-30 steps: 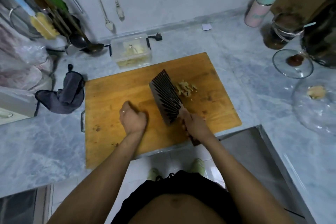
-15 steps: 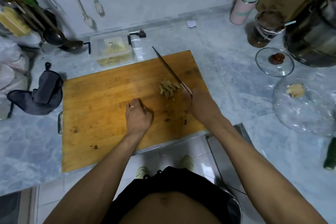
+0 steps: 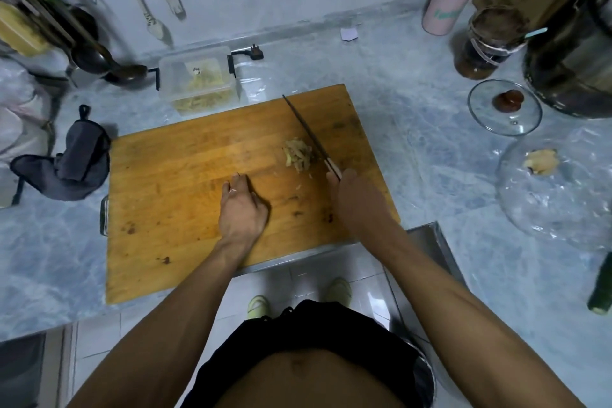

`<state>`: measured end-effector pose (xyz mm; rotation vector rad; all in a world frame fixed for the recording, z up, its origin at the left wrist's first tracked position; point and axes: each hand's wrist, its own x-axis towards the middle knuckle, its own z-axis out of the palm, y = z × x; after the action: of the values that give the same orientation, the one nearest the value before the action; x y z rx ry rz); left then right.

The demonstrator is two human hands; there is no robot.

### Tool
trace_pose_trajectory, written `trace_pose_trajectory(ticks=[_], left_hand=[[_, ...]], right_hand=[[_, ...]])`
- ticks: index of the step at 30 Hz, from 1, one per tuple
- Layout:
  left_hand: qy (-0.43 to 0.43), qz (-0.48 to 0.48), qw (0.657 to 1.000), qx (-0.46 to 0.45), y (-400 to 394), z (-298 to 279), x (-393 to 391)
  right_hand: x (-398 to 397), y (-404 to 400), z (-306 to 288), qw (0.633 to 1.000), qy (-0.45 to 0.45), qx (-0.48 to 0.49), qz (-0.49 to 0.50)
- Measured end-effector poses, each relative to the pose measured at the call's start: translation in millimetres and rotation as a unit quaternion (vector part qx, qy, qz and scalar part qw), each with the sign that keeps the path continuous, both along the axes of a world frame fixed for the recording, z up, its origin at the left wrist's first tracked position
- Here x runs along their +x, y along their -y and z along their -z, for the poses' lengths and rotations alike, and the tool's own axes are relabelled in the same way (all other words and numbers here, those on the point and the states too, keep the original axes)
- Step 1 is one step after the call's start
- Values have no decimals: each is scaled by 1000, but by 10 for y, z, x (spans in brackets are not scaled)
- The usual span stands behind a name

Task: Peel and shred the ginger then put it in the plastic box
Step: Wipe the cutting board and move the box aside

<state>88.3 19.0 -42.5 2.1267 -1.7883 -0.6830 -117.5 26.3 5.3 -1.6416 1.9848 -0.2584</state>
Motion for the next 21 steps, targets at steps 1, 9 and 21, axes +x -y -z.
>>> trace_pose_trajectory(ticks=[1,9,21], left_hand=[[5,3,1000,1,-9,-19,-4],[34,5,999,-1,-26,18,-27],[-215,-189,957,-51,14,225,197]], right_hand=[[-56,39,-41,1000,-19,-18,7],[-33,-147,126,999,-7,32,-13],[-633,46,-229,946,237,118,-186]])
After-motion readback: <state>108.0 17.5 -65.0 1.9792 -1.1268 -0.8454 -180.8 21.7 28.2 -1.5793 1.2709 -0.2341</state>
